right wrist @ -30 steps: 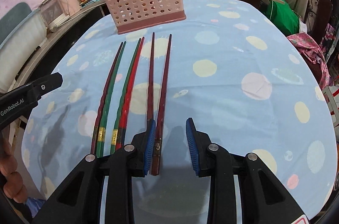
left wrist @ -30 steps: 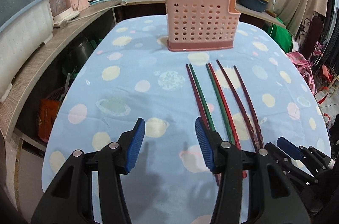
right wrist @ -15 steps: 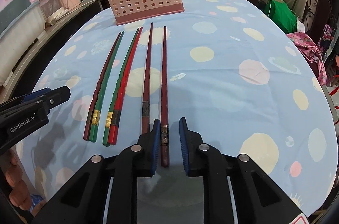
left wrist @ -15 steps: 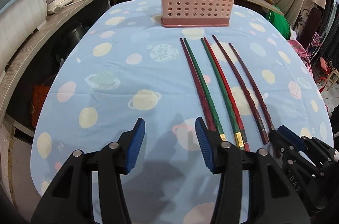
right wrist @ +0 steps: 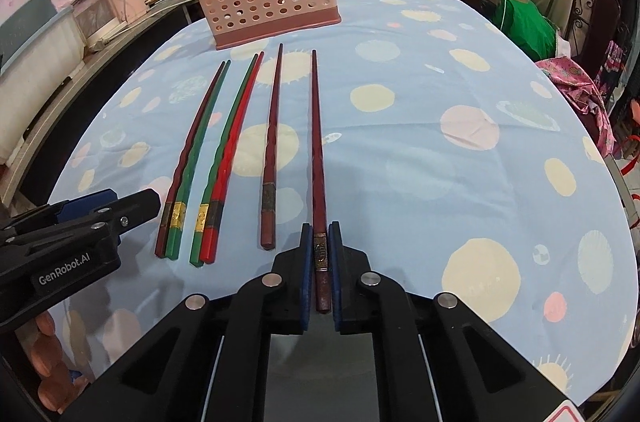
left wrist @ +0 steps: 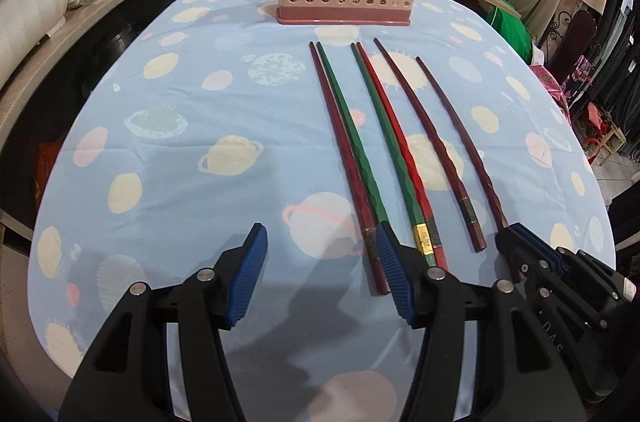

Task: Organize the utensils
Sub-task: 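Grasp a dark red chopstick with the right tool while the left tool grasps another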

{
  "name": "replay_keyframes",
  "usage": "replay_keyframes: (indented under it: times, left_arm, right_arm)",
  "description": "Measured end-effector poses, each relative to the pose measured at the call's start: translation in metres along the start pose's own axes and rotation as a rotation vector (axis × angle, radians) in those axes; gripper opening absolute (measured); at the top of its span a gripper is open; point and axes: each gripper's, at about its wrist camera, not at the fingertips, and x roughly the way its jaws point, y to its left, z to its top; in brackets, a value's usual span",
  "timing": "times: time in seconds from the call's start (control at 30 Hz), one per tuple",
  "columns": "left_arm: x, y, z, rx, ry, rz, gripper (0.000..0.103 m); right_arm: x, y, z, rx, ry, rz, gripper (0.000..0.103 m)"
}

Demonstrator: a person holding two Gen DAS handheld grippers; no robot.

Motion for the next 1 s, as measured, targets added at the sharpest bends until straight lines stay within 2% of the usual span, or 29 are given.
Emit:
replay_keyframes:
  times: [0.3, 0.57, 0.67, 0.73, 0.77, 1.0]
  left_arm:
    - [0.009, -0.005, -0.002, -0.004, 0.007, 0.002, 0.054]
    - [0.011, -0.012, -0.005, 0.044, -0.015, 0.049, 0.051]
    - [0.009, -0.007, -0.005, 0.038, -0.020, 0.056, 0.032]
    - [0.008, 0.000, -0.003, 0.019, -0.014, 0.045, 0.013]
    - [0.008, 0.003, -0.003, 0.011, -0.010, 0.036, 0.007]
    - [-0.009, 0.021, 0.002, -0.027, -0.030, 0.012, 0.007]
  right_arm:
    - [-0.001, -0.003, -0.001, 0.013, 0.001, 0.012, 0.007]
    - [-0.001, -0.003, -0.002, 0.018, 0.000, 0.016, 0.007]
    - [-0.001, -0.003, -0.002, 0.019, 0.000, 0.018, 0.007]
    - [-0.002, -0.003, -0.002, 0.019, -0.001, 0.019, 0.007]
    - [-0.002, -0.003, -0.002, 0.019, -0.002, 0.019, 0.007]
    - [-0.018, -0.005, 0.006, 0.027, -0.037, 0.031, 0.007]
